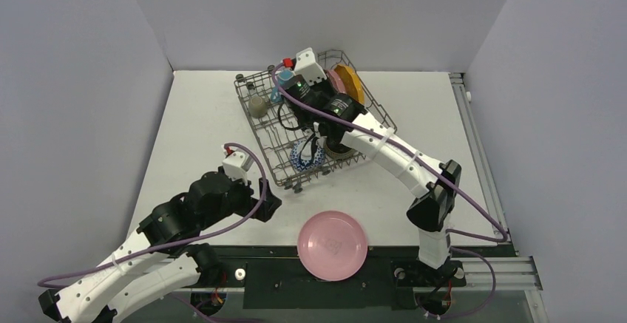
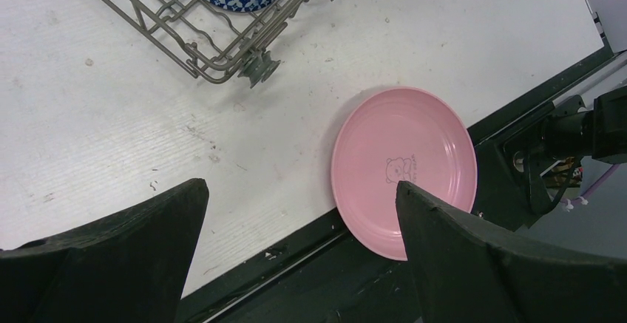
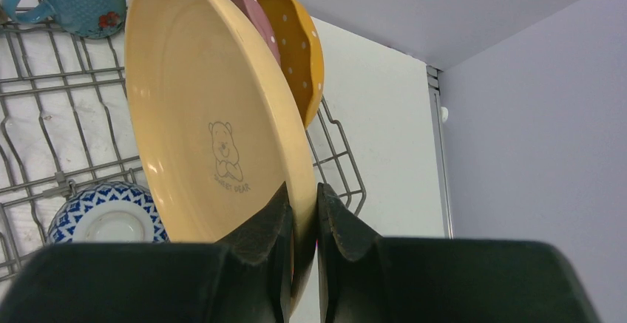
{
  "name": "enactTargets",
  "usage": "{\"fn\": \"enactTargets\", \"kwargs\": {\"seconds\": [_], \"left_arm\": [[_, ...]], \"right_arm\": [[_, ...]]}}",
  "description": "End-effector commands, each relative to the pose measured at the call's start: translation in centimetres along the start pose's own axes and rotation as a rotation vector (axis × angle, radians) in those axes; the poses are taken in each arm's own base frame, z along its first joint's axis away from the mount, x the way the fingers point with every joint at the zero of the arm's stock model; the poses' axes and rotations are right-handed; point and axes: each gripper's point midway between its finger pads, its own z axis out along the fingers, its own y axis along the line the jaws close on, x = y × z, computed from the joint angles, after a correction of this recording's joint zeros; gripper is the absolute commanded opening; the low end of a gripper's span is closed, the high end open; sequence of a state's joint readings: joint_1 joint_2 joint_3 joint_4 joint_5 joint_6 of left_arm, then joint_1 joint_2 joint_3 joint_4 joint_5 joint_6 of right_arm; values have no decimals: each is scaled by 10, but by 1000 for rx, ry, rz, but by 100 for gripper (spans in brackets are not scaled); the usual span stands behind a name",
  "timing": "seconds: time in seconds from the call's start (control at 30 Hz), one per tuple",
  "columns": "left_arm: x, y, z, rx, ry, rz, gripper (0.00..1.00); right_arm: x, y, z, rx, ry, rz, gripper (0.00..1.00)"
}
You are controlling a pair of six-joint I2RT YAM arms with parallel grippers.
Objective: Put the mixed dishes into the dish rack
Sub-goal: Insert the plate into the dish rack.
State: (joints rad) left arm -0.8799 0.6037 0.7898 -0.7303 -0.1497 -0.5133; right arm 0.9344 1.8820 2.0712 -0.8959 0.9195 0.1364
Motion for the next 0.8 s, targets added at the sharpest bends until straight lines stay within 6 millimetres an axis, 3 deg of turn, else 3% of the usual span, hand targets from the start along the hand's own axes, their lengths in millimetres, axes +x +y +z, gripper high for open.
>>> {"fn": "enactTargets", "kwargs": {"seconds": [0.0,0.37,0.77], "left_arm": [[-14,-1,-3,9,-64,4,96],[-15,3,5,8,-46,-7,96],[-25,12,12,30,-51,-58,96]], "right_arm": [[-28,-14,9,76,-68,54,0],[-12,18,59,82,-16,4,0],[-2,30,94,119,9,-45,0]]}}
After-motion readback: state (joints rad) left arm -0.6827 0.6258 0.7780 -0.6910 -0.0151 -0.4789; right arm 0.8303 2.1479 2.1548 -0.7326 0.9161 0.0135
